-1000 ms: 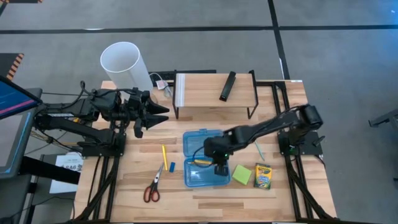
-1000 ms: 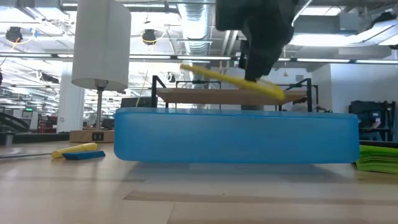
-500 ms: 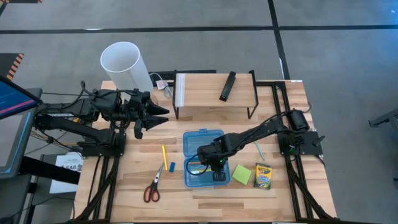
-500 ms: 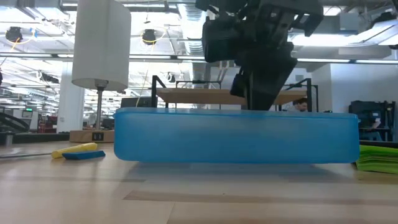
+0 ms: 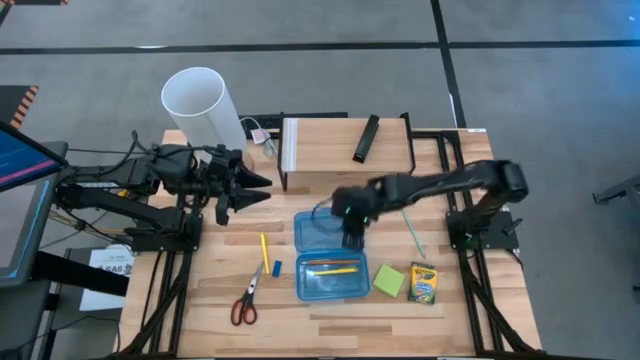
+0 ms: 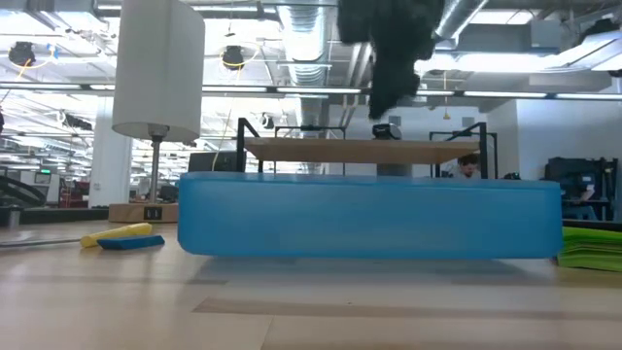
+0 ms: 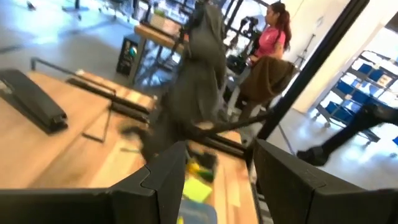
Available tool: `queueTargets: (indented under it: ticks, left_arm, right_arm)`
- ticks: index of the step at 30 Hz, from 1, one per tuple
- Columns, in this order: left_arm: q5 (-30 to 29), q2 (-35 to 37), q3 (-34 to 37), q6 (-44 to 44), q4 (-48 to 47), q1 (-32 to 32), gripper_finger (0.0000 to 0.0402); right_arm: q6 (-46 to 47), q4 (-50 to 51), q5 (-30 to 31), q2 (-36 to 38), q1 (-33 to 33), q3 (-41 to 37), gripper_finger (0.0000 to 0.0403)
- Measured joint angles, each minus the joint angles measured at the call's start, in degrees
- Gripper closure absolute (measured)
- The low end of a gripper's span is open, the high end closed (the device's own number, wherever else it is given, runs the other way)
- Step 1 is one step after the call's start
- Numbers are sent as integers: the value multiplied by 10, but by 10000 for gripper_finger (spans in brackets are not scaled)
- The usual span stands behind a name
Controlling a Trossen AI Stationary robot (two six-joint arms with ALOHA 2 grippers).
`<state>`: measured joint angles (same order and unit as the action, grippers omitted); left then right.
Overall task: Pack school essentials
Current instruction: Put the blue pencil into the blue supply box
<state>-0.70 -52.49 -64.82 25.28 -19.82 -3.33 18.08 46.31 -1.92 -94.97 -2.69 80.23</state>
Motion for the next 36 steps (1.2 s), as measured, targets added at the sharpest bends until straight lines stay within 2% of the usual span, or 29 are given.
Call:
queueTargets:
  ticks: [5, 15, 24, 36]
  left_arm:
    - [5, 7, 0, 14, -24, 0, 226]
    - [9, 12, 0, 29, -28, -2, 226]
    - [-29, 11, 0, 13, -28, -6, 226]
    - [-30, 8, 0, 11, -28, -6, 226]
  right_arm:
    - [23, 0, 38, 95, 57, -41, 255]
    - [100, -4, 38, 254, 150, -234, 253]
    - [123, 23, 36, 315, 174, -324, 253]
    - [152, 26, 34, 367, 166, -393, 254]
